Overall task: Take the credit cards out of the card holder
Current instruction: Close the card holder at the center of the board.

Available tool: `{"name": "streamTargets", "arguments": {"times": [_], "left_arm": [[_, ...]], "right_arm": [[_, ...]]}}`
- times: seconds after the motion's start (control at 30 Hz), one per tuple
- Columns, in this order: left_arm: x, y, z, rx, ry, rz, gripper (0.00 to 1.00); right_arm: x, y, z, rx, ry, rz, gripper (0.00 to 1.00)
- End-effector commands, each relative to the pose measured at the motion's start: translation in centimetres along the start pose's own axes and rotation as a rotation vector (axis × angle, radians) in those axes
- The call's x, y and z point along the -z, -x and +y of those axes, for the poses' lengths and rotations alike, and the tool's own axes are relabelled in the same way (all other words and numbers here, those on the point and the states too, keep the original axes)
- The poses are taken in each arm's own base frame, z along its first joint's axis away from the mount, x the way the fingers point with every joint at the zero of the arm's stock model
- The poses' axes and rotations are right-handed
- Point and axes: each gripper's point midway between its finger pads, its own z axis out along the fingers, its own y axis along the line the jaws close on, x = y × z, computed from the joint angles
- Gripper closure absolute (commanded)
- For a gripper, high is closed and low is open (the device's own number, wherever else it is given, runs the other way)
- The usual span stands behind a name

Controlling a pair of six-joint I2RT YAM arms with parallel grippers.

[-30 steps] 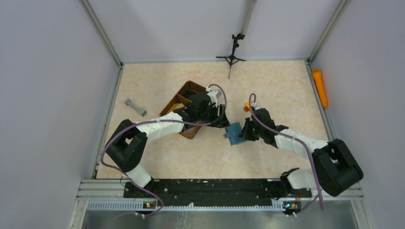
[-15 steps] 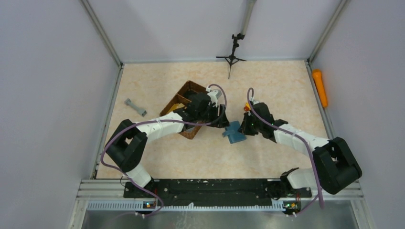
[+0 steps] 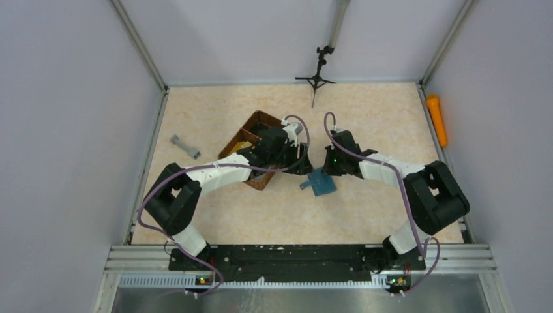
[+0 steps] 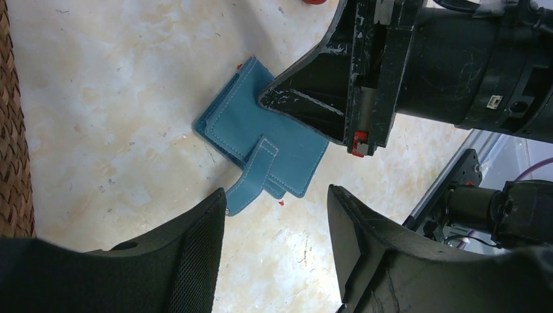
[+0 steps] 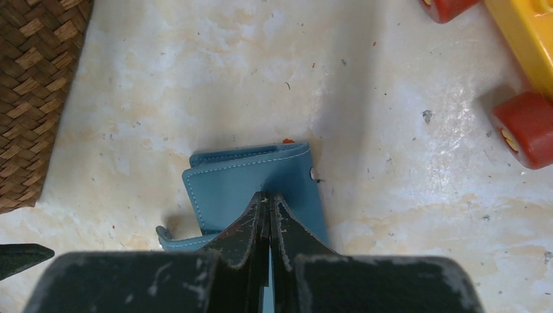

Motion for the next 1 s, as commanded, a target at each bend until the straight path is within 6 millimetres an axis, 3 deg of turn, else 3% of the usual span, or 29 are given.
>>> {"name": "streamTargets", "arguments": {"times": [0.0, 0.2, 0.3, 0.53, 0.7, 0.83, 0.97], "left_arm": [[1.0, 1.6, -1.4, -0.027, -0.038, -0.047, 0.39], [1.2, 1.8, -1.4, -0.029, -0.037, -0.054, 0.39], [1.2, 1.8, -1.4, -0.030, -0.037, -0.056, 0.39], [1.2, 1.8, -1.4, -0.029, -0.036, -0.055, 0.39], [1.3, 1.9, -1.3, -0.034, -0.030, -0.062, 0.39], [1.8, 2.2, -1.3, -0.047, -0.022, -0.081, 0.39], [2.7, 2.9, -0.9, -0.066, 0.006, -0.123, 0.39]], "right_arm": [[0.5, 2.2, -0.2, 0.016, -0.040, -0.053, 1.00], [5.1, 3.7, 0.9, 0.023, 0.022, -0.155, 1.00], [6.4, 2.8, 0.5, 0.026, 0.033, -0.163, 1.00], [4.8, -2.1, -0.9, 0.002, 0.053, -0.066, 1.00], [3.2, -3.6, -1.2, -0.004, 0.053, -0.001, 1.00], [3.8, -2.7, -1.3, 0.000, 0.027, -0.022, 1.00], [6.4, 0.3, -0.7, 0.011, 0.026, -0.136, 1.00]]}}
